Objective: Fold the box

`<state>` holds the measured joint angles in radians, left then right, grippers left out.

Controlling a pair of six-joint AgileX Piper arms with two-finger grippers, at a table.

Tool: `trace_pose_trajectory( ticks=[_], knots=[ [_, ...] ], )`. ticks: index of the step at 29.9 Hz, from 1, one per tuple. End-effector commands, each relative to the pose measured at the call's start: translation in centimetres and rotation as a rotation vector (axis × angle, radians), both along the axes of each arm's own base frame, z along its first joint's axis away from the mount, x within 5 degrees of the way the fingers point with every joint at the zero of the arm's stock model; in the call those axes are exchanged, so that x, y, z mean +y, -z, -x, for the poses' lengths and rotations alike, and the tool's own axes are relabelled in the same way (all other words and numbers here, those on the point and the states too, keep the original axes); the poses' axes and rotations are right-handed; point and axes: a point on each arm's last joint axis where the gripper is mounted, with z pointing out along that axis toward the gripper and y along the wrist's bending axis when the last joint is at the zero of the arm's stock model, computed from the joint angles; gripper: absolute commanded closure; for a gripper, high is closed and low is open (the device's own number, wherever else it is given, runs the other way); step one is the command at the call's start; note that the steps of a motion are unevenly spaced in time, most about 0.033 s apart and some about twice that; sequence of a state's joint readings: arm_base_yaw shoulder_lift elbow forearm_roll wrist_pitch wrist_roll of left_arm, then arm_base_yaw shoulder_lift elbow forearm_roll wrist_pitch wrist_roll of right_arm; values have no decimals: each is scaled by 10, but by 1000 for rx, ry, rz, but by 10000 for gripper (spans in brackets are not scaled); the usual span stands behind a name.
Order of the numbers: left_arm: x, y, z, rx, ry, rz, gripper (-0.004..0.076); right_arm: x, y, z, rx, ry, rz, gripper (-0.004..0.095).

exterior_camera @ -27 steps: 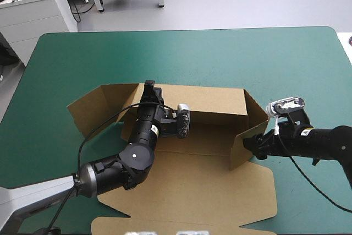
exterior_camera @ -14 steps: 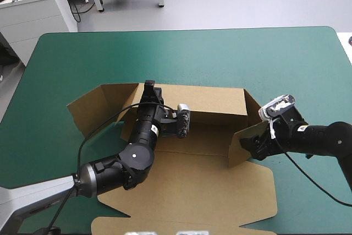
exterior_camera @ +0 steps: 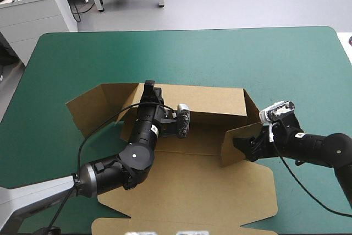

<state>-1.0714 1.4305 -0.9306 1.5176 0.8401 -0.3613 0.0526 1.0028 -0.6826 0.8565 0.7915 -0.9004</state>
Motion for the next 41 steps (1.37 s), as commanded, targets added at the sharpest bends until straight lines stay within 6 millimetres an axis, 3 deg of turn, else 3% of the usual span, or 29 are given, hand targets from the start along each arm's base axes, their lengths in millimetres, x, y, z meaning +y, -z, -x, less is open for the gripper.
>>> trace_pose_trajectory(
  ticks=[1, 23, 29, 31, 33, 36, 37, 38, 41],
  knots=[
    [3, -22, 2, -78, 3, 40, 734, 2, -10, 0, -78, 31, -64, 112],
    [3, -22, 2, -70, -3, 48, 734, 39, -22, -8, -293, 155, -80, 113],
    [3, -22, 2, -69, -4, 49, 734, 49, -4, -24, -251, 166, -49, 125],
    [3, -22, 2, -69, -4, 49, 734, 51, 1, -30, -241, 178, -38, 200],
    [3, -22, 2, -69, -4, 49, 734, 51, 3, -33, -246, 192, -35, 347],
    [3, -22, 2, -69, -4, 49, 734, 50, 2, -34, -263, 196, -30, 689],
    [3, -22, 2, -69, -4, 49, 734, 50, 1, -34, -272, 189, -22, 848],
    [3, -22, 2, -69, -2, 49, 734, 50, 1, -34, -276, 182, -13, 925],
    [3, -22, 2, -70, -1, 48, 734, 50, 2, -33, -275, 174, -8, 915]
  ],
)
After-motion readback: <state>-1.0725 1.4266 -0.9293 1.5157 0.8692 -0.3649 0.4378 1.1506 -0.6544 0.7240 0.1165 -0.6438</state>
